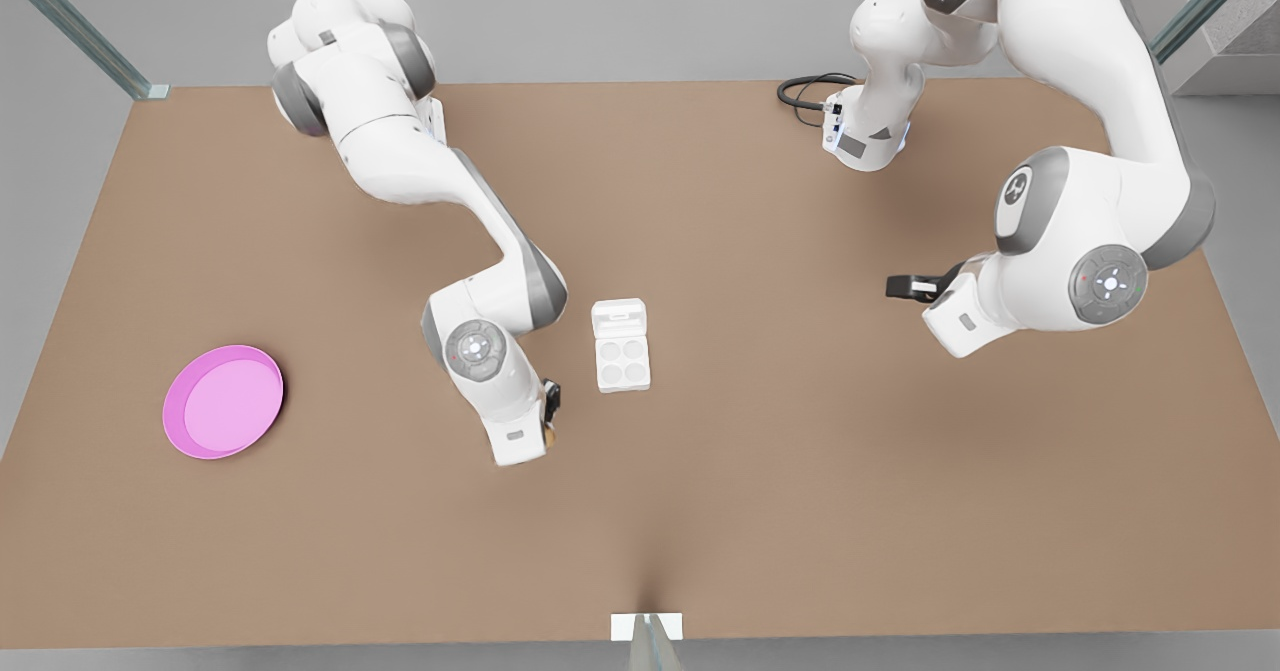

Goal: Pack egg into the box and close the box lid

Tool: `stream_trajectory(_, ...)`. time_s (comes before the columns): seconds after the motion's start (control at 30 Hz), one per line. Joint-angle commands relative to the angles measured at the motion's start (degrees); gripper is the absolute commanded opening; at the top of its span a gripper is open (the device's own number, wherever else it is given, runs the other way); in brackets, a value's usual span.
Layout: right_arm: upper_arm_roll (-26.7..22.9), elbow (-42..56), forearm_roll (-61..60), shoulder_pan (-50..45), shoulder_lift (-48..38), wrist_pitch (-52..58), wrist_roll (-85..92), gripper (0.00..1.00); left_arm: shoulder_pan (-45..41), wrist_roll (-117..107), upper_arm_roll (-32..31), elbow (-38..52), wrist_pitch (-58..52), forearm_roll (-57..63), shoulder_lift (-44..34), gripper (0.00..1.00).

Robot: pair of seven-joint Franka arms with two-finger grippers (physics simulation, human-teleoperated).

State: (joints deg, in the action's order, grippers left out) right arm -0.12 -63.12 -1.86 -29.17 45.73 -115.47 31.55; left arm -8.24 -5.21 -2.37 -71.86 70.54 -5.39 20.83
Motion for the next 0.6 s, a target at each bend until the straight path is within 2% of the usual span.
stream_trajectory(0.0, 0.04, -0.16, 6.69, -3.35, -0.11, -1.69, -26.01, 0.53, 0.06, -0.15, -0.01, 0.05, 0.03, 0.02, -0.09, 1.0)
stream_trajectory(0.17, 0.48, -5.08, 4.84, -9.42, -1.87, -1.78, -28.56, 0.53, 0.06, -0.15, -0.01, 0.05, 0.03, -0.06, 0.0, 1.0)
stream_trajectory(0.23, 1.0, -11.06, 4.58, -9.33, -5.03, -5.38, -28.29, 0.53, 0.06, -0.15, -0.01, 0.05, 0.12, -0.06, 0.0, 1.0)
stream_trajectory(0.57, 1.09, -11.85, 4.05, -12.05, -5.21, -6.43, -28.21, 0.53, 0.06, -0.15, -0.01, -0.04, -0.05, 0.02, 0.0, 1.0)
